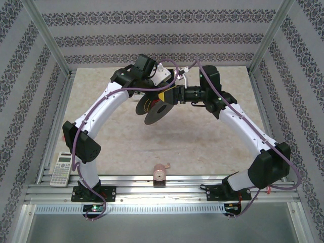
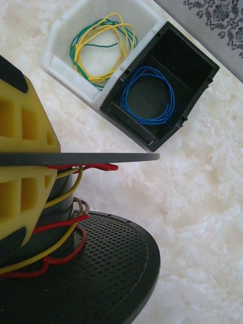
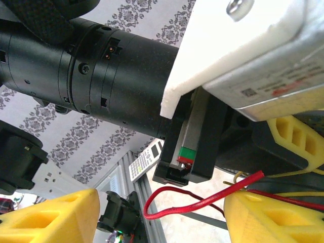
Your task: Wrap the cables
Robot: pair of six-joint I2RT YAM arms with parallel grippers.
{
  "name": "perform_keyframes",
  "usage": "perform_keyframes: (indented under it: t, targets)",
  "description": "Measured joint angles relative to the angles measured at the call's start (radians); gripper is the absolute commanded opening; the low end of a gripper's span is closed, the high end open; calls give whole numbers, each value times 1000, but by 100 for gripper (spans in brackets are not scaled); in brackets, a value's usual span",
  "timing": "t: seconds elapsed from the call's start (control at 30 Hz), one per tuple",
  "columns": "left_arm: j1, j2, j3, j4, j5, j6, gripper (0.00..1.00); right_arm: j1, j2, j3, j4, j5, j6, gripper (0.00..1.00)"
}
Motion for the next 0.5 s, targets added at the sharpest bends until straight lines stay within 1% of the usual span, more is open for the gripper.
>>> perform_keyframes:
  t: [0.1, 0.2, 0.33, 0.5]
  targets:
    - [0, -6, -8, 3, -17, 0, 0, 5, 6, 0, 8, -2, -1, 68]
    - [0, -8, -8, 3, -38, 0, 0, 13, 17, 0, 38, -5, 7, 64]
    - [-1, -11, -8, 3, -60, 0, 0, 25, 27, -8, 121, -2, 61, 61]
    - [-2, -19, -21, 10, -94, 0, 0, 27, 34, -57, 238, 30, 145, 50]
